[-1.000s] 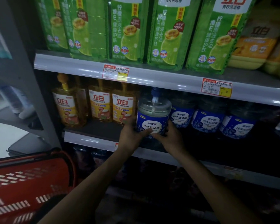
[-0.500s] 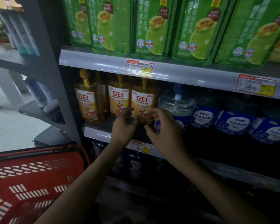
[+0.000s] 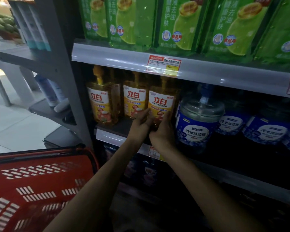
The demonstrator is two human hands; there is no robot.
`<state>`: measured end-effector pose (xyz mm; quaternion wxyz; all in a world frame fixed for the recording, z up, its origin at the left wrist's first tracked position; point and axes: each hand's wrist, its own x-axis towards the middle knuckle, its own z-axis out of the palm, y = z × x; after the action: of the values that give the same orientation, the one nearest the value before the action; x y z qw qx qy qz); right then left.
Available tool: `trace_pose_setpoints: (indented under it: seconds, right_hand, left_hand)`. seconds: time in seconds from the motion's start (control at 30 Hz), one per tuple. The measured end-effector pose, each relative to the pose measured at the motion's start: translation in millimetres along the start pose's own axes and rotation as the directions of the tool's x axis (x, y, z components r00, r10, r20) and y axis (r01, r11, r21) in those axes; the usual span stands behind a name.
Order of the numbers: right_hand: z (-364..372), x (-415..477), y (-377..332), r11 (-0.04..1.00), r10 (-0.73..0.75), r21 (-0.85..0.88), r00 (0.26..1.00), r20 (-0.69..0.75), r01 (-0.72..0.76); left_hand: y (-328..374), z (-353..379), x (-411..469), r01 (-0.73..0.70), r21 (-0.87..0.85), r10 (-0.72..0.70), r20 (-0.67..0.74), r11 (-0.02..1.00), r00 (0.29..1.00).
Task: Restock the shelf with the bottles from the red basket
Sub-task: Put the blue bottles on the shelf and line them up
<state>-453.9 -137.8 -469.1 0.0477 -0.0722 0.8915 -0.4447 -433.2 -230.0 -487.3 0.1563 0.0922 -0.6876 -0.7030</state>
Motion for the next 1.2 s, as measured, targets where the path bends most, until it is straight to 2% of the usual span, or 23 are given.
trace_pose_setpoints:
  seconds: [0.17,0.27,0.37,0.47,0.63,0.83,1.0,1.1,1.2]
  right_hand:
    - [2.4,2.6,6.4,1.0,0.004,-0.005,1.0,0.0,-0.004]
    - [3.6,1.1,12.2,0.999,-0.053,-0.002,0.996,-0.069,0.053]
    - [6.1,-4.0,7.7,0.979,-0.196,-0.096,0.967,-0.164,0.182]
    - [18.8,-2.5,-4.7,0.944,-0.328,-0.063,0.942,-0.068,0.324]
    - [41.8,12.7,-14.0,0.958,-0.285,-0.013,0.955,0.086,0.287]
    - [46.7,22.3,-19.3,0.975,-0.217,-0.021,0.967,0.134,0.222]
    - [46.6,21.3,-12.4,0.964,-0.253,-0.041,0.956,0.151,0.262]
    - [46.2,19.0,-15.2,0.966,-0.253,-0.023,0.963,0.094,0.256]
    - [51.0,14.8,-28.3,0.964,-0.26,0.078,0.963,0.065,0.255]
  left_hand:
    - [-0.8,-4.6,4.4,0.038,-0.079,-0.034,0.042,0.996,0.999]
    - [0.3,-15.5,3.9,0.022,-0.041,-0.02,0.04,0.999,0.999]
    - [-3.0,-33.6,2.0,-0.046,0.062,0.05,-0.074,0.997,0.996]
    - [-4.1,-55.6,0.6,-0.068,0.095,0.085,-0.198,0.993,0.976]
    - [-10.3,-70.5,8.4,-0.032,0.058,0.043,-0.202,0.998,0.978]
    - [-9.5,-66.9,22.6,0.05,-0.033,-0.053,-0.104,0.998,0.993]
    - [-2.3,-70.7,15.2,0.029,-0.018,-0.031,-0.104,0.999,0.994]
    - [-0.5,-76.6,2.2,-0.05,0.072,0.062,-0.166,0.996,0.984]
    - [0.9,-89.8,-12.4,-0.108,0.156,0.158,-0.354,0.982,0.922]
